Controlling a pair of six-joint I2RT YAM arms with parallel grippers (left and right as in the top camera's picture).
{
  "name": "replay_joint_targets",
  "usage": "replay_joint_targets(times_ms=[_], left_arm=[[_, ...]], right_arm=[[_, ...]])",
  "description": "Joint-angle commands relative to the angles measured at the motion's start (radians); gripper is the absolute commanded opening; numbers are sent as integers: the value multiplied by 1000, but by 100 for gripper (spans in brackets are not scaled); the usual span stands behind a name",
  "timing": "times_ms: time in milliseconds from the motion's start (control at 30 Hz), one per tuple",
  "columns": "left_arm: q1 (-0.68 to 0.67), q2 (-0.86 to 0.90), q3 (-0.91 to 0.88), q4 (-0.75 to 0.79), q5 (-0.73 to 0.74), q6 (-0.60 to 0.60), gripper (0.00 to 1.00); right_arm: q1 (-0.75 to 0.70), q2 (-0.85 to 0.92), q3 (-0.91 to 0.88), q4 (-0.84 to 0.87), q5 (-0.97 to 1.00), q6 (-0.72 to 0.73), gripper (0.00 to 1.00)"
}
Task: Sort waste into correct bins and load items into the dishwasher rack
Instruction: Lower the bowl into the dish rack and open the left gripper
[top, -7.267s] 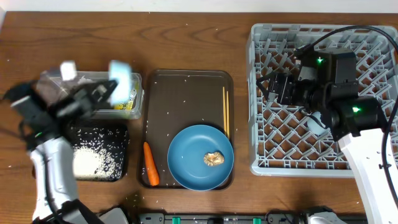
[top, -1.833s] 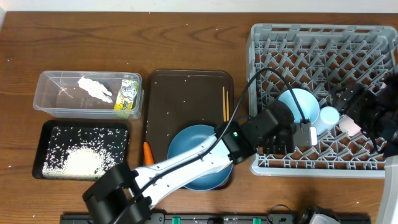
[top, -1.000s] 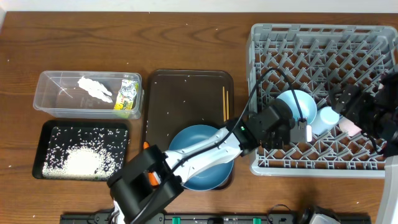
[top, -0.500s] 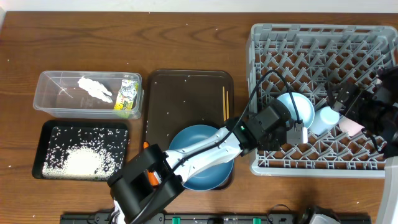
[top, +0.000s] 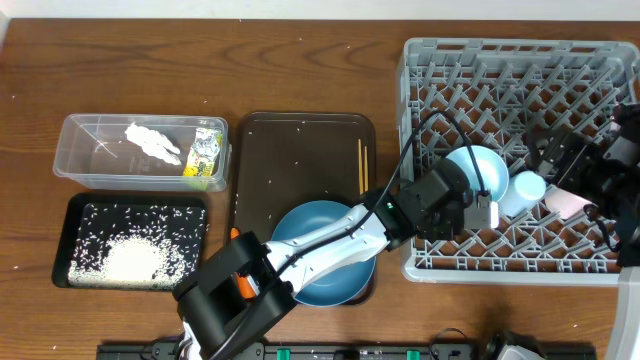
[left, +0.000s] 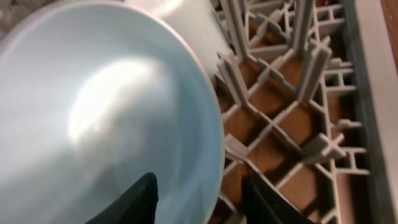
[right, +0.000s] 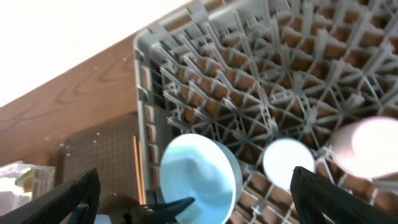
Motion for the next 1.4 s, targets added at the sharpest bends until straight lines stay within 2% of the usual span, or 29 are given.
replay_joint_targets(times_ms=[0,200,300,567,733,867,1033,1200,1367], left_arm=[[3,11,0,10,2,0,44],[4,11,0,17,2,0,39],[4,11,0,17,-26,7,45],[3,18,0,21,-32,107,47],[3,37,0,21,-32,120,46],[3,42,0,26,-35,161,33],[3,42,0,25,-35,160,6],[3,26,0,28,-56,148,6],[5,-29,0,15,-175,61,6]], right_arm=[[-13,-35,13,18,-38,-14,91],[-13,-88,13,61,-64,-14,93],[-13,-118,13,76,-64,-14,93],[-13,-144,13,106,-64,-14,94],[-13,-144,13,97,-63,-14,93],[-13,-144,13,95,-60,-14,94],[-13,-144,13,82,-60,-14,94],[-13,-144,13,77,-59,-14,94],[-13,-144,13,78,-59,-14,94]])
